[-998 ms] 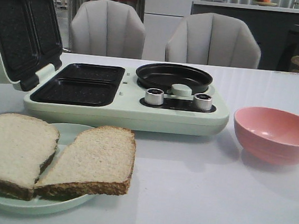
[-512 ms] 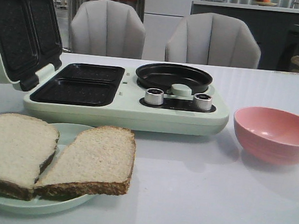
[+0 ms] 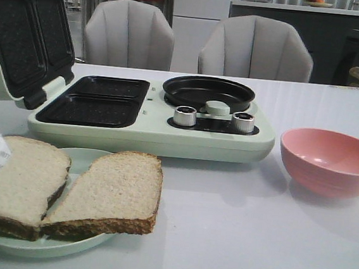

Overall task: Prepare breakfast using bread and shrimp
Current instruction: 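Lower the left gripper and grasp the bread slice nearest the plate edge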

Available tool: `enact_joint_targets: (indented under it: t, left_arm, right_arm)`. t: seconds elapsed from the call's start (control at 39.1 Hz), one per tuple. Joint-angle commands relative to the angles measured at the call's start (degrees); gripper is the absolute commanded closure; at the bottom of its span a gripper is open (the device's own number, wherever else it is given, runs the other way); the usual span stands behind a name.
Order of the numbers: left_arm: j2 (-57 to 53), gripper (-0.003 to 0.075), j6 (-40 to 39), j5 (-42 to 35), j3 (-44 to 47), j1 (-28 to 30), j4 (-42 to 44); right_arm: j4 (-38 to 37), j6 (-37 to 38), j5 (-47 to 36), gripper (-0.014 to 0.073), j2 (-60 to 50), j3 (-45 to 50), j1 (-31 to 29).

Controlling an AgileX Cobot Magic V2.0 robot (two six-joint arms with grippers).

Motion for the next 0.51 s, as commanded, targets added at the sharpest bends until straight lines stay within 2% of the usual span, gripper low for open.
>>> enact_joint_targets:
  t: [0.0, 0.2, 0.49]
  left_arm:
    - [0.0, 0.0136, -2.1, 0.5, -1.5, 1.1, 3.1]
    - [0.9, 0.0136, -2.1, -2.9, -1.5, 1.4, 5.7]
    - [4.1, 0.0136, -2.1, -4.1, -3.1, 5.4, 9.2]
  right_arm:
    - [-0.2, -0.1, -4.9, 0.0444, -1.2, -0.9, -0.2]
    - [-0.2, -0.1, -4.9, 0.0444, -1.2, -0.9, -0.2]
    - [-0.2, -0.1, -4.9, 0.0444, -1.2, -0.9, -0.2]
